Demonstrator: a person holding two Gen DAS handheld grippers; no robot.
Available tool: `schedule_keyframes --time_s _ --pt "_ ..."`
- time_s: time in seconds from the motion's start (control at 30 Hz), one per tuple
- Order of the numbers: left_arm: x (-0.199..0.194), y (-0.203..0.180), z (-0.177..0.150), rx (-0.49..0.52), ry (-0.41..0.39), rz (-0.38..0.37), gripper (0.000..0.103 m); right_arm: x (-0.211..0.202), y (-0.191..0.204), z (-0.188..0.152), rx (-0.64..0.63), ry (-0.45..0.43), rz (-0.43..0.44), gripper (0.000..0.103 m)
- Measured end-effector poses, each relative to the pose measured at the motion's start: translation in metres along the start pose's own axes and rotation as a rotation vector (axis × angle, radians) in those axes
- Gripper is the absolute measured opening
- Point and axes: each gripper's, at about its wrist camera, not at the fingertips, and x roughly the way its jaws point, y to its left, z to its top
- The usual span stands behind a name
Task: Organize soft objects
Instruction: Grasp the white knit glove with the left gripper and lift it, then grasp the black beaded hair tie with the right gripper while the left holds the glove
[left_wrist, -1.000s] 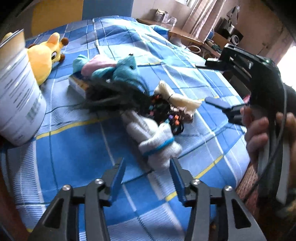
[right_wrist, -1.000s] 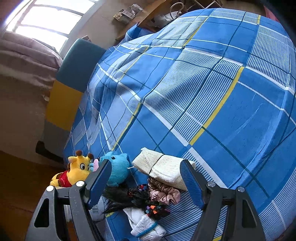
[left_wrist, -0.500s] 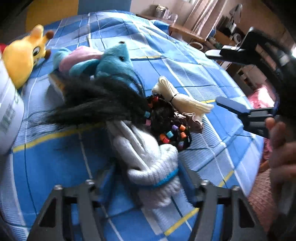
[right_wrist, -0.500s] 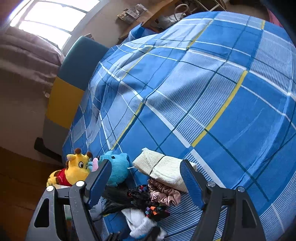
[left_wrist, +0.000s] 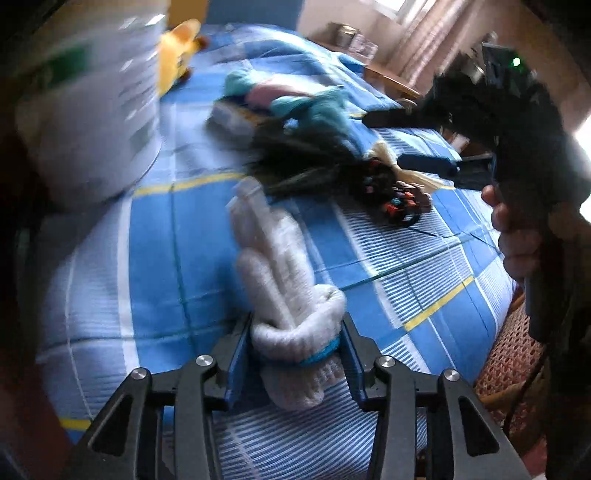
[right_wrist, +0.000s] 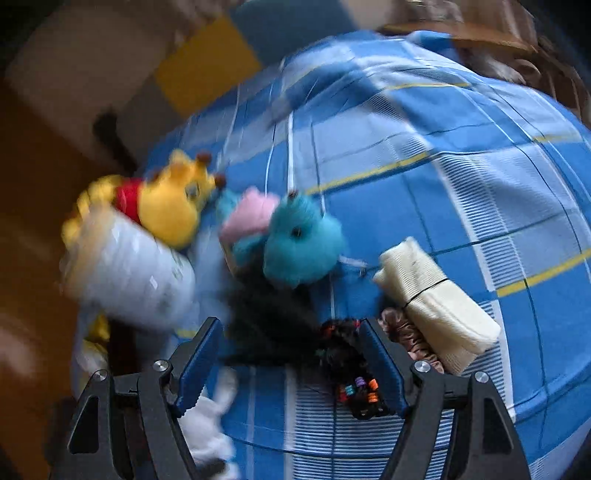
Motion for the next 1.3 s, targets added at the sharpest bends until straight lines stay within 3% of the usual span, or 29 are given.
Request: schedule_keyframes --time_s 0.1,0.17,0.23,0.27,0.47,0.67,0.9,1.3 --pt "0.003 0.003 0.0 -0.017 -0.005 -0.02 0.047 0.02 0.009 -0.006 -0.078 0.073 -0.1 0.077" --pt "0.002 -0.002 -0.004 -0.004 -0.016 -0.01 0.047 0.03 0.016 -0.011 -0.133 0.105 -0.161 0.067" --pt "0.004 -0.006 -0.005 0.01 -0.03 0.001 0.047 0.038 0.019 -0.016 -0.17 0.141 -0.207 0.04" --pt "0.004 -0.007 -0.003 0.012 -0.035 0.002 0.047 0.044 0.019 -0.019 -0.173 0.175 -0.216 0.036" --pt "0.004 -0.002 -0.006 -0.014 -0.061 -0.02 0.047 0.047 0.019 -0.028 -0.219 0.197 -0.249 0.035" --pt "0.002 -0.009 -0.011 0.025 -0.092 0.025 0.045 0.045 0.009 -0.027 -0.16 0.197 -0.207 0.041" --pt "0.0 -0.015 -0.014 0.062 -0.113 0.07 0.041 0.051 0.027 -0.031 -0.278 0.186 -0.271 0.04" --pt "-0.009 -0.015 -0.019 0.071 -0.124 0.109 0.039 0.051 0.027 -0.032 -0.288 0.175 -0.279 0.041"
